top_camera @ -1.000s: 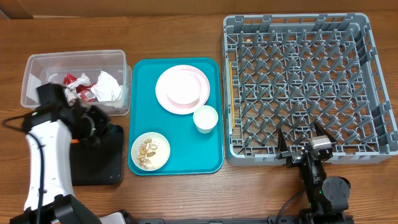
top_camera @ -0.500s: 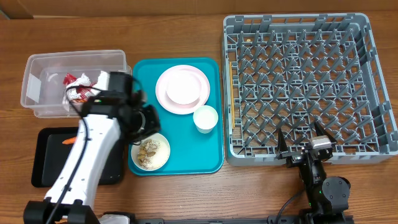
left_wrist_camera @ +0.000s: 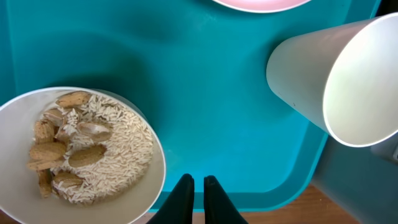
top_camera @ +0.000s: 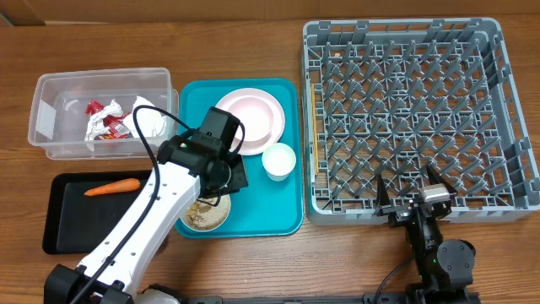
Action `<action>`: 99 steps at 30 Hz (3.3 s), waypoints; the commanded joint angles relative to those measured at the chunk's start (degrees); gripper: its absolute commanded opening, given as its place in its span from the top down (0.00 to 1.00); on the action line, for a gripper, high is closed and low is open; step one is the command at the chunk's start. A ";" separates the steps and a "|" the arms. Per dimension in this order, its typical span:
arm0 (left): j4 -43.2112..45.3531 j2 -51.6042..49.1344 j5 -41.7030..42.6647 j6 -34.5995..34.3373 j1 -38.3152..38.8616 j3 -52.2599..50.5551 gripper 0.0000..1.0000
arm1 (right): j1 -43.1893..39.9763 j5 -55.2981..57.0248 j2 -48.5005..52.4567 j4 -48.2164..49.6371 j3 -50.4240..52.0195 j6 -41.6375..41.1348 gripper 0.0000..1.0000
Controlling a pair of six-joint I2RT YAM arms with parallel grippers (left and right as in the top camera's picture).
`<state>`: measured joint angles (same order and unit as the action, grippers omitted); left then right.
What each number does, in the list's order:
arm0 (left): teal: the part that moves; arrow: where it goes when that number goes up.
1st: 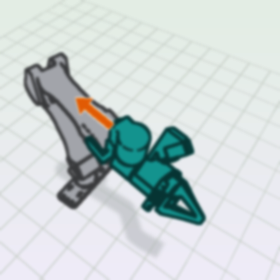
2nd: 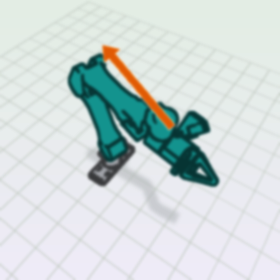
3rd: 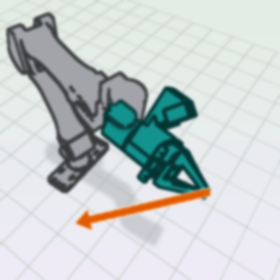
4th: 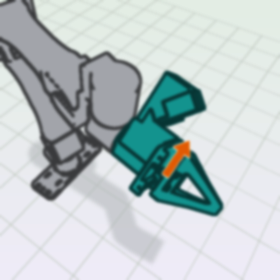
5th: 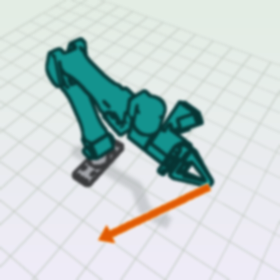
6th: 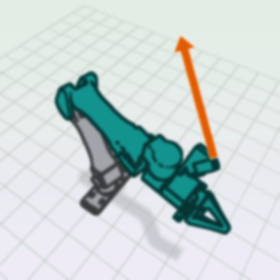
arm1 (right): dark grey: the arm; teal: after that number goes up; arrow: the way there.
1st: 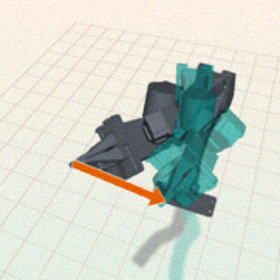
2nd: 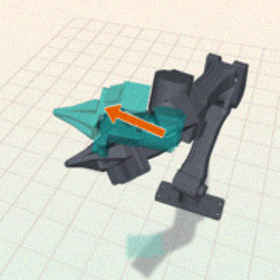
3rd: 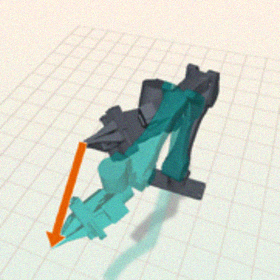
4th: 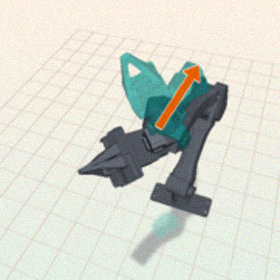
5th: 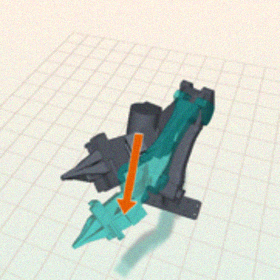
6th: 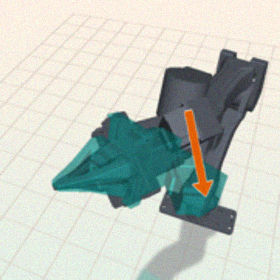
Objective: Sort waste into correct bins and load items into the dishwasher
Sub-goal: 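Move the left gripper right to the white bowl of rice and nuts, then lower the left gripper and grasp the rim of the white bowl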
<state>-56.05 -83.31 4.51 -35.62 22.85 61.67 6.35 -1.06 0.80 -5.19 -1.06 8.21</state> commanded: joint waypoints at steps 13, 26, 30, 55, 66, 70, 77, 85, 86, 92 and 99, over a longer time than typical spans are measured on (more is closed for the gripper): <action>1.36 0.17 -3.69 -1.73 0.48 -0.81 0.82 | -0.37 0.31 -0.61 0.37 0.59 0.17 0.00; 2.51 0.09 -3.67 -1.70 0.48 -1.57 0.80 | -0.37 0.31 -0.61 0.37 0.59 0.17 0.00; 2.47 -0.50 -3.63 -1.73 0.48 -1.60 0.80 | -0.37 0.31 -0.61 0.37 0.59 0.17 0.00; 0.26 -6.71 -5.90 -1.70 1.20 -1.57 0.70 | -0.37 0.31 -0.61 0.37 0.59 0.17 0.00; -1.36 -6.71 -4.85 -1.73 1.25 -1.62 0.70 | -0.37 0.31 -0.61 0.37 0.59 0.17 0.00; -1.03 -6.71 -4.50 -2.34 1.46 -2.43 0.70 | -0.37 0.31 -0.61 0.37 0.59 0.17 0.00; 1.29 -6.71 -4.46 -3.63 2.43 -5.03 0.69 | -0.37 0.31 -0.61 0.37 0.59 0.17 0.00; 1.90 -6.71 -4.70 -4.72 2.43 -5.68 0.69 | -0.37 0.31 -0.61 0.37 0.59 0.17 0.00; 2.25 -6.71 -4.70 -4.74 2.45 -5.97 0.69 | -0.37 0.31 -0.61 0.37 0.59 0.17 0.00; 5.31 -6.73 -4.46 -4.74 2.47 -8.94 0.68 | -0.37 0.31 -0.61 0.37 0.59 0.17 0.00; 5.44 -6.73 -4.48 -4.72 2.47 -9.16 0.68 | -0.37 0.31 -0.61 0.37 0.59 0.17 0.00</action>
<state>-50.87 -89.78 -0.23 -39.11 25.04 53.04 6.35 -1.06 0.80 -5.15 -1.06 8.19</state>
